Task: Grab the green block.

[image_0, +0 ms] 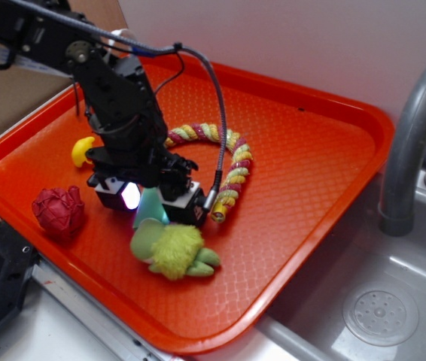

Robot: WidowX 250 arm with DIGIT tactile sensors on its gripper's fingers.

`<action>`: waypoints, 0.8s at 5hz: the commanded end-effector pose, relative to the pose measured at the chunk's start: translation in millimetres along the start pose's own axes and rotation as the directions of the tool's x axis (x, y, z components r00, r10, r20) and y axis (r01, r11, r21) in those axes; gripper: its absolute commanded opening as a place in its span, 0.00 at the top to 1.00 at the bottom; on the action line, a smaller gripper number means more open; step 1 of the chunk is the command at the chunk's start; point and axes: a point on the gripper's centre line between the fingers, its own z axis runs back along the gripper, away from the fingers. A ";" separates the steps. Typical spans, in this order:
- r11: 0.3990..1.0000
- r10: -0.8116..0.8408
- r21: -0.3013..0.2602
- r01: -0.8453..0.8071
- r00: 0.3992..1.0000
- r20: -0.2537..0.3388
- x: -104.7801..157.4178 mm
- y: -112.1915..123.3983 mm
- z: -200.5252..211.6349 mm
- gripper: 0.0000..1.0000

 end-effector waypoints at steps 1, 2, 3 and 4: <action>1.000 -0.004 0.007 0.004 1.000 0.001 4.0 2.2 -11.4 1.00; 1.000 -0.023 0.000 0.023 1.000 0.000 3.8 6.3 -6.1 1.00; 0.996 -0.085 0.028 0.085 0.996 -0.008 14.4 12.1 9.0 1.00; 0.954 -0.298 -0.003 0.299 0.951 -0.085 37.0 18.7 50.2 1.00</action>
